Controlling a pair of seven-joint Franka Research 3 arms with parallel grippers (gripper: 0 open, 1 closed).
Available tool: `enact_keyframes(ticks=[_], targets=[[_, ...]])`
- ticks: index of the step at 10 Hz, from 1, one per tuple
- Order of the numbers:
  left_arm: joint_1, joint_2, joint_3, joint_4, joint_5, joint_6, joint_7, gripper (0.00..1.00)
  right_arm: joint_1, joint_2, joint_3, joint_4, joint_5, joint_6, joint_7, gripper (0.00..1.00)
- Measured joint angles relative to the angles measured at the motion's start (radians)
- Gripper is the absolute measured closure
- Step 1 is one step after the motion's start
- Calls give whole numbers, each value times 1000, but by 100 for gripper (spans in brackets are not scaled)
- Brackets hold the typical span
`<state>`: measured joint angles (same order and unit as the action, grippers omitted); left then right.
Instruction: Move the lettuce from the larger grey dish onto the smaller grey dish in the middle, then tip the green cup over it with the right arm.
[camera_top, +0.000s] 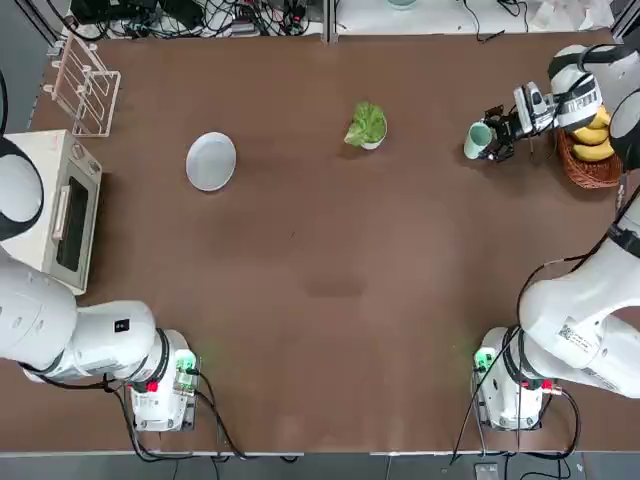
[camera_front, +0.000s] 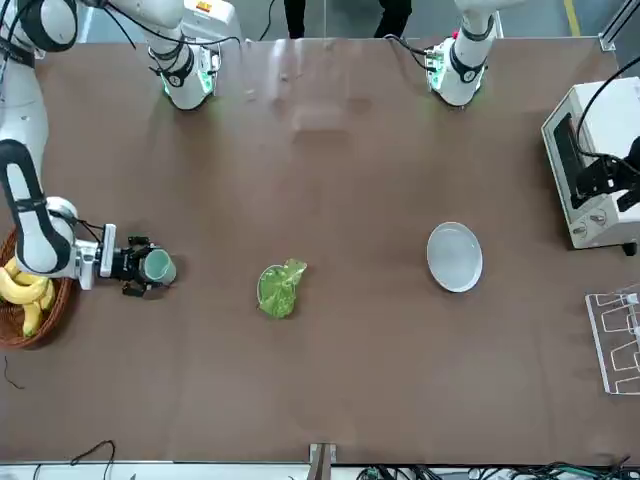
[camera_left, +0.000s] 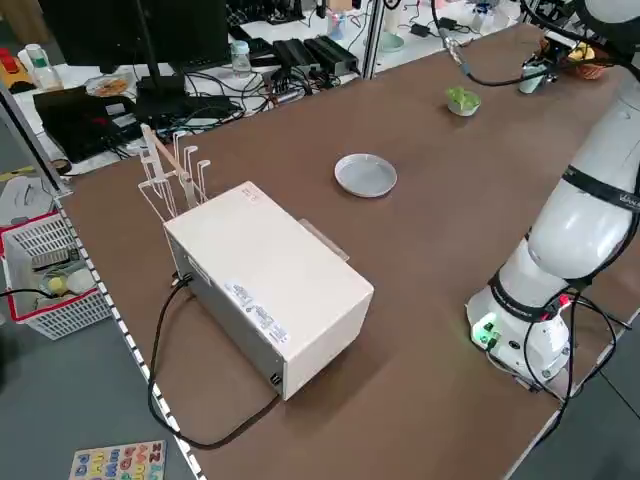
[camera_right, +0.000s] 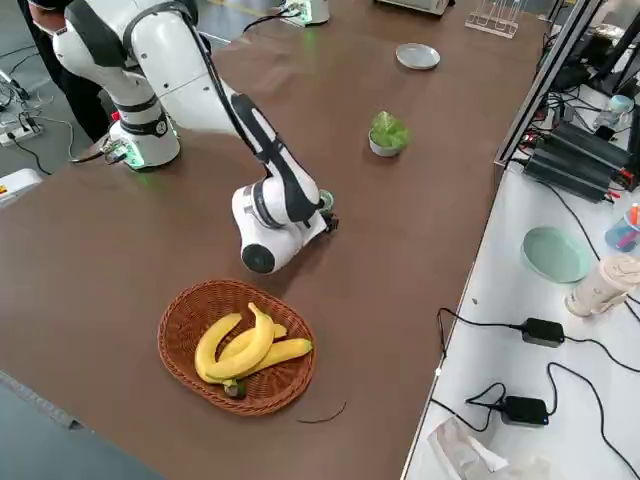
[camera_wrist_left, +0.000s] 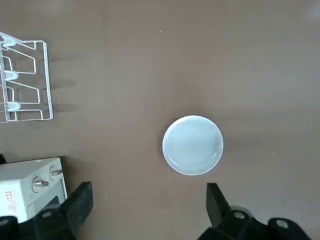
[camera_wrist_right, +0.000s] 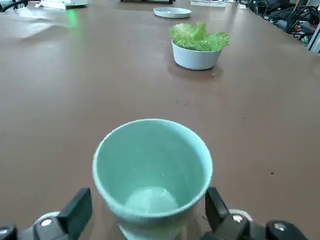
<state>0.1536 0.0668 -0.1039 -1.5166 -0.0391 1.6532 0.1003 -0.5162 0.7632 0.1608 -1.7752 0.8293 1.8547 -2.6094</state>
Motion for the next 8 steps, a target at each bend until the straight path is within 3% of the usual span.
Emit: enact_keyframes(ticks=[5,8], targets=[[5,10,7,6,0,10,0,0,-30,0,0,15,0,-1,8,0],[6,10,10,38,36,12,0,0,-46,-3,-1,96,1,-41,58,0]])
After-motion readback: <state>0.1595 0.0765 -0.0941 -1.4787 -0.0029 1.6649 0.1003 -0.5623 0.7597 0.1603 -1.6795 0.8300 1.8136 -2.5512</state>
